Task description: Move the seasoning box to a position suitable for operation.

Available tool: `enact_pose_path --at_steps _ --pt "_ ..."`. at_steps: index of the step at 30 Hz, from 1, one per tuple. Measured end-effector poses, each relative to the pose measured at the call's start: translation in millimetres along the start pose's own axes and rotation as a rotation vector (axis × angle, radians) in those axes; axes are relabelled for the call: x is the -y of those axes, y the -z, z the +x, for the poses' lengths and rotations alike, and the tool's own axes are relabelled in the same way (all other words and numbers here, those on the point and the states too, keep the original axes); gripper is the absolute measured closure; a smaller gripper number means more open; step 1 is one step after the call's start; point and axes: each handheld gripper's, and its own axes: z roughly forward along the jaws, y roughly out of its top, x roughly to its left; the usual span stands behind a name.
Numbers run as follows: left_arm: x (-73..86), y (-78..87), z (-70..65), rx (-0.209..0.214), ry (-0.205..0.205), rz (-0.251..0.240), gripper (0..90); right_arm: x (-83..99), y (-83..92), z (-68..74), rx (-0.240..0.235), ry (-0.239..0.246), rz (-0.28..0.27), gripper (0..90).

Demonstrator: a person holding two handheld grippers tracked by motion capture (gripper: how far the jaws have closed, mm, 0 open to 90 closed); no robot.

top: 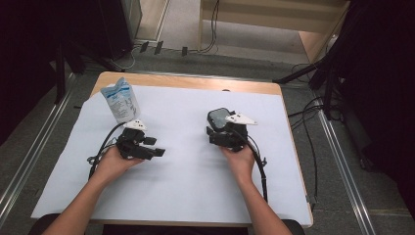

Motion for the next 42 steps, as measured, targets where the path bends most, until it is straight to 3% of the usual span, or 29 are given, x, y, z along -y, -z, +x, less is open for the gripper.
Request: enact_pose_path --at_steps 9,18,26,32,36,42 --pt "4.3 6.3 1.9 -0.010 0.009 -0.012 36.0 5.8 -12.2 31.5 -0.077 0.064 0.028 15.5" --pt "6.3 8.7 4.7 -0.024 0.017 -0.023 36.0 13.0 -21.4 50.4 -0.116 0.109 0.047 15.5" --pt "6.0 6.5 3.5 -0.023 0.014 -0.026 36.0 20.8 -28.9 56.7 -0.116 0.136 0.073 15.4" --pt "5.4 4.5 3.1 -0.023 0.013 -0.025 36.2 23.6 -28.2 56.8 -0.113 0.144 0.058 15.4" --pt "4.0 1.5 1.3 -0.021 0.004 -0.016 36.4 27.5 -26.8 58.8 -0.104 0.185 0.054 15.2" --pt "2.0 -2.1 -0.8 -0.023 -0.014 -0.008 36.5 27.4 -26.8 54.0 -0.139 0.147 0.068 13.6"
